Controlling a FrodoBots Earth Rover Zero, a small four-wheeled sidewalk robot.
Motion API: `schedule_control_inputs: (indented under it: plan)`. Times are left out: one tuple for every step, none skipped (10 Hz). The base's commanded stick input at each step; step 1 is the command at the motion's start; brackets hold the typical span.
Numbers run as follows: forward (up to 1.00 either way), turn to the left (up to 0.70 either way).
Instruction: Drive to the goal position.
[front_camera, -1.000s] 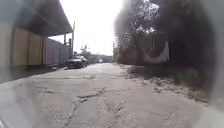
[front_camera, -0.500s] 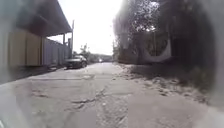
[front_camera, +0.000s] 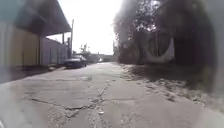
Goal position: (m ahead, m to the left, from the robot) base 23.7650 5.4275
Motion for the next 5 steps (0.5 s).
schedule_control_inputs:
  plan:
    - [0.5, 0.0]
    - [0.5, 0.0]
    - [0.5, 0.0]
    - [0.5, 0.0]
    - [0.5, 0.0]
